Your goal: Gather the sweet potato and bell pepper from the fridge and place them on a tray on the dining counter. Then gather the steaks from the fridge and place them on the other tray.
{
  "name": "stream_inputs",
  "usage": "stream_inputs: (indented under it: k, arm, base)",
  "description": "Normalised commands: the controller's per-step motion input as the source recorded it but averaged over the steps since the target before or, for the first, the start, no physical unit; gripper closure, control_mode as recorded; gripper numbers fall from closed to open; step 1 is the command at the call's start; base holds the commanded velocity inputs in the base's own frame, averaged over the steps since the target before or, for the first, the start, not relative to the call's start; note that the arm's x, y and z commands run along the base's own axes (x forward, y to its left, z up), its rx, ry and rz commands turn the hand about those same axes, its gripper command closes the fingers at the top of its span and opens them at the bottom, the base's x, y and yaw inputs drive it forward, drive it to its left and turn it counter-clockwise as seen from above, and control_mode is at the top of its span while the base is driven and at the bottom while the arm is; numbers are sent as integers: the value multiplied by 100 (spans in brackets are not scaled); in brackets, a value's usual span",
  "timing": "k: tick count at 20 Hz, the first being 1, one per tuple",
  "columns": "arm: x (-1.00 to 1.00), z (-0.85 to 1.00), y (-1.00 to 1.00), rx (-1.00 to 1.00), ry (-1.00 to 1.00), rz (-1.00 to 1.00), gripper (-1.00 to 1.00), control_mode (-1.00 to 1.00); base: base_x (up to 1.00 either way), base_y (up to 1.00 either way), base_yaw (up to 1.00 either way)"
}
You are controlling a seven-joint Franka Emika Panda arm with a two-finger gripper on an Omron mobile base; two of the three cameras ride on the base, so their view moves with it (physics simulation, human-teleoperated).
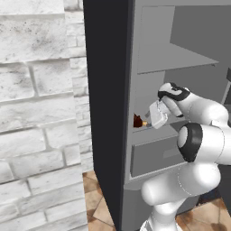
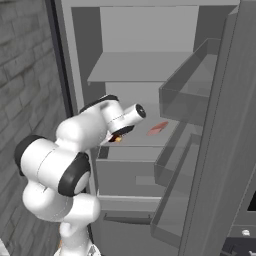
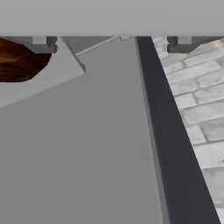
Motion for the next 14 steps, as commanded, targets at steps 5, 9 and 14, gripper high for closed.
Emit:
stream_inputs:
  k: [5,9,14]
  arm:
    - [2,0,-31,10,-2,0,-100,-100]
    - [0,0,-16,8,-4,0,-100,-100]
    - [2,0,0,7,-1,0,-100,-100]
  base:
    - [0,0,0]
    - [0,0,0]
    - [0,0,0]
